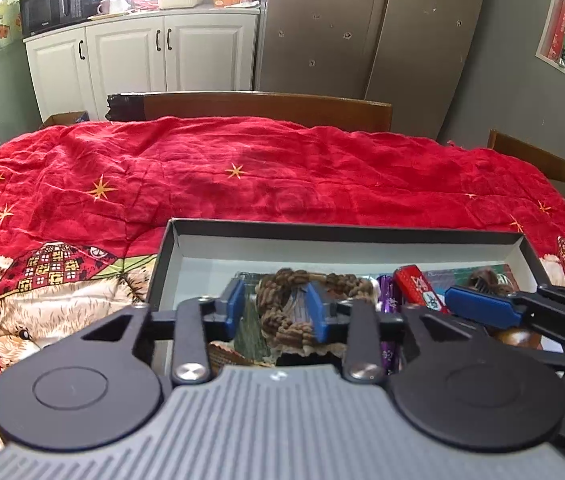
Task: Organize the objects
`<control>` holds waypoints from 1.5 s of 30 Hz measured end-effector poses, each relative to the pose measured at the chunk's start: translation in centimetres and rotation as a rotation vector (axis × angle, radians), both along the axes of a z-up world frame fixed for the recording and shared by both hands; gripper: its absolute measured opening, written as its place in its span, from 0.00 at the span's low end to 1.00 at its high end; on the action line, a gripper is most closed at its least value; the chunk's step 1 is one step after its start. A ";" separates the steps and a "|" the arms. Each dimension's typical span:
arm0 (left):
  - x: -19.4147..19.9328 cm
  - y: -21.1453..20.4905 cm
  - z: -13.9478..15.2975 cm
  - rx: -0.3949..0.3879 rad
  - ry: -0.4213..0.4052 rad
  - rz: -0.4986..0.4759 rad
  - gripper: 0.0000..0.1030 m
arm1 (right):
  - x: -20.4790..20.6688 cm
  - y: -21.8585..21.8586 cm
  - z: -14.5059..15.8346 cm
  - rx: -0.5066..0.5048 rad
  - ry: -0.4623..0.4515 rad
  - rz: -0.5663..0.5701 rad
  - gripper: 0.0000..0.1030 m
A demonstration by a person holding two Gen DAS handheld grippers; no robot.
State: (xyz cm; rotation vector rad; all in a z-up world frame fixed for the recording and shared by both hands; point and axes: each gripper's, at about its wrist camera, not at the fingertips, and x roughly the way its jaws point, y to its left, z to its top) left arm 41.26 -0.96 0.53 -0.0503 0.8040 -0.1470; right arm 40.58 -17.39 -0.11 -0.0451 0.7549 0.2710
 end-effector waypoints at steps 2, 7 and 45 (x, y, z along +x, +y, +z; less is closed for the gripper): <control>-0.2 -0.1 0.3 0.004 -0.009 -0.001 0.55 | -0.3 0.0 0.4 0.000 -0.010 0.000 0.31; -1.0 -0.2 1.2 0.007 -0.029 -0.002 0.59 | -1.2 -0.2 1.4 0.005 -0.030 -0.001 0.31; -18.8 0.3 7.0 0.019 -0.171 -0.015 0.95 | -19.7 -3.9 7.3 -0.014 -0.148 -0.006 0.49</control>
